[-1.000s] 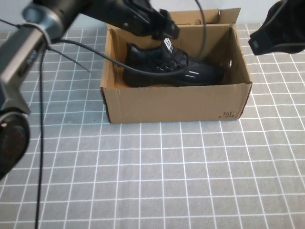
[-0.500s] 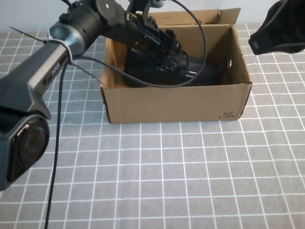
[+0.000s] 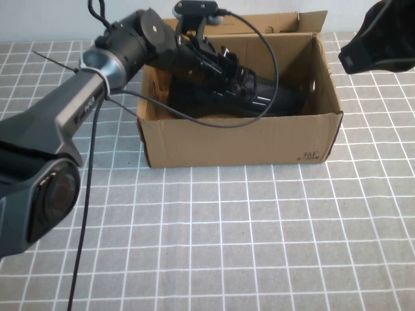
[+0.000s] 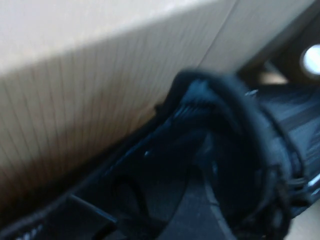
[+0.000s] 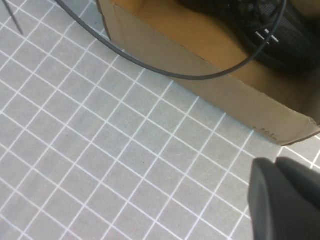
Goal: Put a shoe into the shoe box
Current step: Place the shoe in the shoe box
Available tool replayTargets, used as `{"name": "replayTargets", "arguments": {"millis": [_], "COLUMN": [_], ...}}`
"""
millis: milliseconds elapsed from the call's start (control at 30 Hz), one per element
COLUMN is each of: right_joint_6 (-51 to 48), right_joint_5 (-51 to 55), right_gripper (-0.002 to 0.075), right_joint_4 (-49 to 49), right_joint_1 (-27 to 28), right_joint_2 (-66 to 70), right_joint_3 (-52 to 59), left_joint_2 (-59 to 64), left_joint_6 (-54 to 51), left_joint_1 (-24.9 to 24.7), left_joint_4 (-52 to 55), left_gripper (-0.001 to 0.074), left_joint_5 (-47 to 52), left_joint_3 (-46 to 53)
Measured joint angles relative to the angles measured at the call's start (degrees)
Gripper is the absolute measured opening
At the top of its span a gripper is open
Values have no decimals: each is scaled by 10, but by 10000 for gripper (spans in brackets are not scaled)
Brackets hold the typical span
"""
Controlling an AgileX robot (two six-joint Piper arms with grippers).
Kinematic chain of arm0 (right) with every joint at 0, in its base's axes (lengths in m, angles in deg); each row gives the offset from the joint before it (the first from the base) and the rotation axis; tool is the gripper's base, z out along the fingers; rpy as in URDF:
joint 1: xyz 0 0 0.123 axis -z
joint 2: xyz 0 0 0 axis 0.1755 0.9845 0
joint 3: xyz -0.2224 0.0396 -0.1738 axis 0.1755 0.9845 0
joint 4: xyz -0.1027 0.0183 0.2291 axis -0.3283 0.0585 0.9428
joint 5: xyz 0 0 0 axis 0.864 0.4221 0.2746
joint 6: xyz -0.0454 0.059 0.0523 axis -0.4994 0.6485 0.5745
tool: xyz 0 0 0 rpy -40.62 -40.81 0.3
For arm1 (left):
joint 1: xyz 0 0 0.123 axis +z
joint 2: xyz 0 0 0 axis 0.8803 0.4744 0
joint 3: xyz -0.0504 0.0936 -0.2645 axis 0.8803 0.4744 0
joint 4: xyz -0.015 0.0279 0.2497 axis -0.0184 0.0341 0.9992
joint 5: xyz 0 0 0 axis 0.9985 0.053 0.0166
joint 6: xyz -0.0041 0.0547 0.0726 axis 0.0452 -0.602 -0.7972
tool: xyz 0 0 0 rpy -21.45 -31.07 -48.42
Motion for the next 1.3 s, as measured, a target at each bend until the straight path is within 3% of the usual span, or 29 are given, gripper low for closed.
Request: {"name": "replayTargets", "arguments": {"millis": [600, 800, 1000, 1300], "right_joint_6": [0, 0, 0, 0], "right_joint_5": [-1, -1, -1, -1], "right_gripper": [-16, -16, -16, -16], "right_joint_4": [2, 2, 6, 7], "right_joint_1": [0, 0, 0, 0], "right_joint_2": [0, 0, 0, 0], "right_joint_3": [0, 0, 1, 6], "left_joint_2": [36, 38, 38, 38], "left_joint_6": [-83, -142, -231, -240], "left_joint_1": [1, 1, -3, 3], "left_joint_4": [-138, -141, -141, -173], "left_gripper": [425, 265, 49, 13], "left_joint_5": [-35, -28, -10, 9], "left_joint_3": [0, 0, 0, 0]}}
